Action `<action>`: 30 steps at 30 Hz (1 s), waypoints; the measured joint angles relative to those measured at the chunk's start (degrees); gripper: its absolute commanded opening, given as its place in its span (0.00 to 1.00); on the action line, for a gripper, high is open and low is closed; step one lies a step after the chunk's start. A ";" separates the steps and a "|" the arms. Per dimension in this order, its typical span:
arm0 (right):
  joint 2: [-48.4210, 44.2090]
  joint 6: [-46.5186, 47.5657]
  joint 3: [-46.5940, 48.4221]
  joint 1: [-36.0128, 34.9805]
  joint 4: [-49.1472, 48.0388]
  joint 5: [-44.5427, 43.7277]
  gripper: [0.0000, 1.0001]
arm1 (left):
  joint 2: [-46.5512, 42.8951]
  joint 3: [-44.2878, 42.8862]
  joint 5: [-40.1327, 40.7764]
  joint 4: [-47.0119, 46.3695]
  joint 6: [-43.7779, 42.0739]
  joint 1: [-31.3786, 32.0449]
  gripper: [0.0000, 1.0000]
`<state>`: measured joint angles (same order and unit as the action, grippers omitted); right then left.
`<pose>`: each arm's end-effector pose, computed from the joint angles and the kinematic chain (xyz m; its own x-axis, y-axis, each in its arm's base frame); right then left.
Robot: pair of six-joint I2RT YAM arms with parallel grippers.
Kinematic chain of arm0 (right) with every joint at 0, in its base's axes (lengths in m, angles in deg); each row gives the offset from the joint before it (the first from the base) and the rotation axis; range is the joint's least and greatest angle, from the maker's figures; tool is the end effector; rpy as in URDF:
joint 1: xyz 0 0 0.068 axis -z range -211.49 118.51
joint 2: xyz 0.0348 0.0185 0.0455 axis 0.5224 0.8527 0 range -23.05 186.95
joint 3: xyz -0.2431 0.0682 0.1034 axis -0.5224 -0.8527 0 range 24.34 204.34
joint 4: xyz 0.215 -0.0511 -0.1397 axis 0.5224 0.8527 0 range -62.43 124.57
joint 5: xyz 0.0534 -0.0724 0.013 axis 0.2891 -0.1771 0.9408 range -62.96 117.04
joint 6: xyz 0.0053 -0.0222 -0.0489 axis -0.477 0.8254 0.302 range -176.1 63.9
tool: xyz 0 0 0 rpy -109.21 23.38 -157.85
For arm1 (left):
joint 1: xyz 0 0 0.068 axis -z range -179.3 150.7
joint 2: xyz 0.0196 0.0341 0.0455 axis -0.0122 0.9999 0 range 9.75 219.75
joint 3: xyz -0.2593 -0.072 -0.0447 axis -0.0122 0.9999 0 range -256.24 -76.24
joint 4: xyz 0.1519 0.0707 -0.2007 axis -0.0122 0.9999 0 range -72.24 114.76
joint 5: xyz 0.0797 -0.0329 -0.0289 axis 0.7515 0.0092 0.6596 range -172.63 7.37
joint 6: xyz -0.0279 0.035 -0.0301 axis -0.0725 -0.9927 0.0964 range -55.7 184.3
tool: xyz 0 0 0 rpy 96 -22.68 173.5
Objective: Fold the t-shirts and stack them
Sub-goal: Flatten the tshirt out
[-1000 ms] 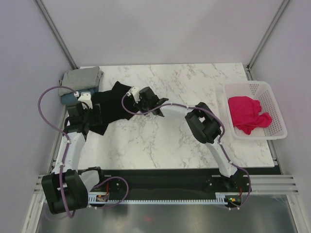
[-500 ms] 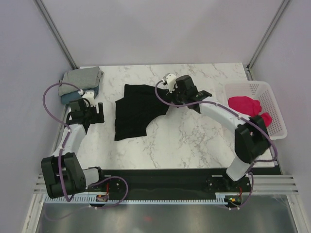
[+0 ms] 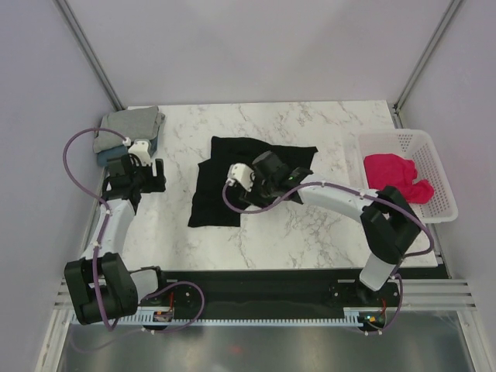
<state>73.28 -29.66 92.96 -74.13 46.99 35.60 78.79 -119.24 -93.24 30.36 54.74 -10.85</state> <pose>0.2673 0.2534 0.2350 -0.1514 -0.7379 -0.6577 -0.9065 0.3690 -0.2052 0.2533 0.0451 0.2383 -0.6125 0.0414 -0.7894 0.0465 0.9988 0.0163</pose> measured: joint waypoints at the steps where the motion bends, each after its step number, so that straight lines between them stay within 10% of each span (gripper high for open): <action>1: 1.20 0.92 -0.15 -1.66 -0.02 0.76 0.57 | -0.94 0.02 0.04 0.00 -0.15 0.00 0.84; 11: 11.85 7.08 -1.11 -20.15 -2.71 2.14 0.57 | -3.32 1.36 1.51 0.85 -0.81 0.00 0.84; 30: 12.17 9.84 3.28 -20.13 -3.69 -2.32 0.56 | -3.28 2.05 1.16 1.25 -0.94 0.00 0.83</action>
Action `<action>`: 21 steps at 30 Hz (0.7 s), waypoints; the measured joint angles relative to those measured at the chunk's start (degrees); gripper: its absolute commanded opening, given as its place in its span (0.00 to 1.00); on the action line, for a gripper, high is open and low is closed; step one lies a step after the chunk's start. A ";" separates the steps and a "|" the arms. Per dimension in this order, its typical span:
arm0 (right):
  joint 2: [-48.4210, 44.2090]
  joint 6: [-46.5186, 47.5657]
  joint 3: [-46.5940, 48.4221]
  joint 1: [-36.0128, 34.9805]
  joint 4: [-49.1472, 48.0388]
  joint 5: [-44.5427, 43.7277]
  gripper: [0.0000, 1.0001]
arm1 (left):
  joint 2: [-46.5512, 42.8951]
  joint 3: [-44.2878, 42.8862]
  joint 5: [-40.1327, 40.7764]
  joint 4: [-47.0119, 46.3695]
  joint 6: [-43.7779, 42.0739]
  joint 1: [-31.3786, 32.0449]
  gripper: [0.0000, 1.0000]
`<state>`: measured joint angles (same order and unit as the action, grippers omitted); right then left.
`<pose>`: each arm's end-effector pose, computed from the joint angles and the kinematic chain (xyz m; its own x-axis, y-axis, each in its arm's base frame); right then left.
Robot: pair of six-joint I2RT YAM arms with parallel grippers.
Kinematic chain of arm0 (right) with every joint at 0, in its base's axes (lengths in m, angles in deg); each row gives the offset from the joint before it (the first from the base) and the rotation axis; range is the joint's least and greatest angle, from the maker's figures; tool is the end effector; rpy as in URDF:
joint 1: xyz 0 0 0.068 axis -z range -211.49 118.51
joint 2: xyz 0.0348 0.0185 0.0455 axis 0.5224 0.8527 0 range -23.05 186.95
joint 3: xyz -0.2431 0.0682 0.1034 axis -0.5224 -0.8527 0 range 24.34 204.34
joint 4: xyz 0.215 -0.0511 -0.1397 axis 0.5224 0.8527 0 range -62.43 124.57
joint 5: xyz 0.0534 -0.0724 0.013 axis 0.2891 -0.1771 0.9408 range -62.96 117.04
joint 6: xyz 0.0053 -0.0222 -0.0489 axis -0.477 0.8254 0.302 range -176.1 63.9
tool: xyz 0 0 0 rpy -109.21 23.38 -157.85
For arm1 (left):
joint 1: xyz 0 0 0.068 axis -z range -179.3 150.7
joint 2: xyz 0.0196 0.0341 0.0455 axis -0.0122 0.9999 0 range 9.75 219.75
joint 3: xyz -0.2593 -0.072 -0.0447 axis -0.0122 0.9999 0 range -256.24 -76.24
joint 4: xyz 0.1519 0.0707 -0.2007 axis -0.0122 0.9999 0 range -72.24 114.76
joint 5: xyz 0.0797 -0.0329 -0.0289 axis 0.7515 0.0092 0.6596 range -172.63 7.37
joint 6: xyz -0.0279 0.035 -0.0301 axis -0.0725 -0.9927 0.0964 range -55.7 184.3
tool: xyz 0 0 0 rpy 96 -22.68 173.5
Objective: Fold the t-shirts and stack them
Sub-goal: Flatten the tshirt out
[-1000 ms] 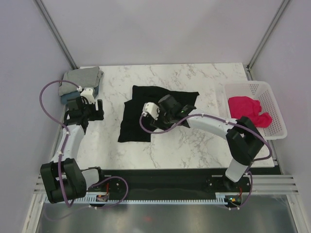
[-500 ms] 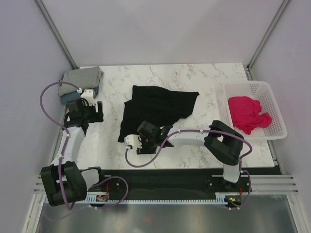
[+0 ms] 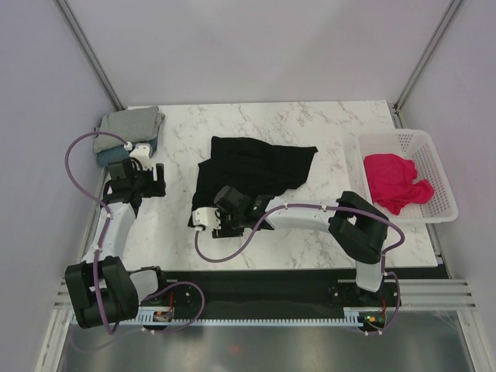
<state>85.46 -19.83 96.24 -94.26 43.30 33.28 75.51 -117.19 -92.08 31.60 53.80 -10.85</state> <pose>0.1810 0.3602 0.1792 0.2487 -0.8017 -0.5435 -0.9515 -0.0972 -0.2920 0.2407 0.0433 0.2377 -0.6147 0.0578 -0.7867 0.0408 0.9983 0.0415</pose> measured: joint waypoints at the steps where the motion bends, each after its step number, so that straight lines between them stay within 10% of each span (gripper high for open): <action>1: 0.00 0.13 0.61 0.00 -0.04 -0.17 0.56 | 0.04 0.00 -0.09 0.02 0.00 0.00 0.83; 12: 5.38 1.57 2.08 1.86 -3.89 -3.13 0.51 | 0.22 0.09 -0.17 0.59 0.00 0.00 0.83; 21: 7.28 1.03 3.93 3.82 -5.38 -4.46 0.00 | 0.22 0.11 -0.17 0.61 0.00 0.00 0.83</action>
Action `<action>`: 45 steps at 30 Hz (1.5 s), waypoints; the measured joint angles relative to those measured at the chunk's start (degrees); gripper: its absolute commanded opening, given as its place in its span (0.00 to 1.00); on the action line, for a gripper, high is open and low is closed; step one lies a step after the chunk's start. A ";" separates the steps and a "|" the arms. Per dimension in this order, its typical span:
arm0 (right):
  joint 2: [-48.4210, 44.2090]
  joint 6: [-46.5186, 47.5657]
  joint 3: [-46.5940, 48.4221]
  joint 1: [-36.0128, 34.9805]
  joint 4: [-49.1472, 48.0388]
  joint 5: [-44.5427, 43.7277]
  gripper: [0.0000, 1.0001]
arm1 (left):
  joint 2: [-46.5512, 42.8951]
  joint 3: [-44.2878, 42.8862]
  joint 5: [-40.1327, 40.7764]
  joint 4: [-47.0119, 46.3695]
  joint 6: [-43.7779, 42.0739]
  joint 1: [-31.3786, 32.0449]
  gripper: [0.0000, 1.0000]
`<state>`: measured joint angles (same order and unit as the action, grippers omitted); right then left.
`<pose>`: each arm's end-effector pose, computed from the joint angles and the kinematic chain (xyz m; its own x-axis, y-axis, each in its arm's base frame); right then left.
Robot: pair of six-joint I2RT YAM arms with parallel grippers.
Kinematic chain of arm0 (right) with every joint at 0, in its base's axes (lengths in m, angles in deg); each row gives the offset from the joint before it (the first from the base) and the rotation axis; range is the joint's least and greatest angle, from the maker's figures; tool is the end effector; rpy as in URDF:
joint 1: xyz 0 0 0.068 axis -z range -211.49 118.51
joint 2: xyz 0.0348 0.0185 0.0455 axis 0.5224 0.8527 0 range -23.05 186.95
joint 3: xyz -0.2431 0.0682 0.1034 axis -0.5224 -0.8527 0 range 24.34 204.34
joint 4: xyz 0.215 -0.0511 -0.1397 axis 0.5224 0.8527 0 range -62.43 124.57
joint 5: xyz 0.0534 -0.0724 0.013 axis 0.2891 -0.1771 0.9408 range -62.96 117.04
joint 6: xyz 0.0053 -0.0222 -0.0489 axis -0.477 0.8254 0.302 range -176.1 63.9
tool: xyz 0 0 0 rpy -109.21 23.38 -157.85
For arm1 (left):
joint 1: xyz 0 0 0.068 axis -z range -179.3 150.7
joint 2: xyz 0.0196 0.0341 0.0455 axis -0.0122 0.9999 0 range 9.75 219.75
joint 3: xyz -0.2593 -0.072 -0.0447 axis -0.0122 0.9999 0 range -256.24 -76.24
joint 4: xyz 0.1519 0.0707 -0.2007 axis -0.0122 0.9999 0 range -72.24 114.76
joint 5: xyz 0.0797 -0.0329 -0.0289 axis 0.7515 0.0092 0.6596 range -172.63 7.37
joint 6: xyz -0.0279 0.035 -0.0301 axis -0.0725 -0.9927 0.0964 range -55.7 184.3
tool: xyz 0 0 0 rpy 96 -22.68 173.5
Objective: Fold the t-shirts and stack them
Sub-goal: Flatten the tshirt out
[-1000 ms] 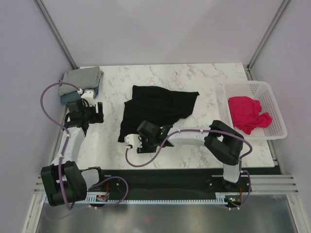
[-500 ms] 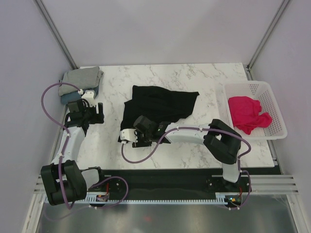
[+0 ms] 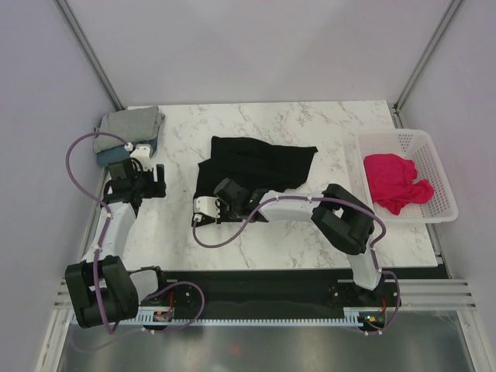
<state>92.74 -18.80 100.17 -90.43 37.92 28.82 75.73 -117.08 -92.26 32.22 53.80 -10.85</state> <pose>0.2215 0.3700 0.1555 0.2091 -0.8266 -0.5225 -0.9298 -0.0026 -0.3680 0.2402 0.0431 0.2353 -0.6269 0.0552 -0.7771 0.0439 0.9984 0.0355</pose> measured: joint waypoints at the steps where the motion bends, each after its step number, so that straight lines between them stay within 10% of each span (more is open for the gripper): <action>1: 0.00 -0.04 0.13 0.07 0.00 -0.20 0.00 | 0.00 0.00 -0.02 0.00 0.00 0.00 0.83; 20: -6.91 -2.14 40.19 9.22 10.91 -5.42 0.00 | 3.63 -0.17 -2.54 0.17 0.04 0.00 0.82; 32: -17.29 -9.79 13.40 37.64 6.29 -8.81 0.00 | 6.67 -1.27 -7.58 0.52 -0.04 0.00 0.78; 45: -14.47 -21.46 1.38 41.94 8.07 -1.60 0.00 | 32.15 -17.84 -22.93 2.73 0.90 12.63 0.79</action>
<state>78.27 -40.26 101.55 -48.49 45.98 27.23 107.88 -134.91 -115.19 34.95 54.70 1.78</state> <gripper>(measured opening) 0.010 0.786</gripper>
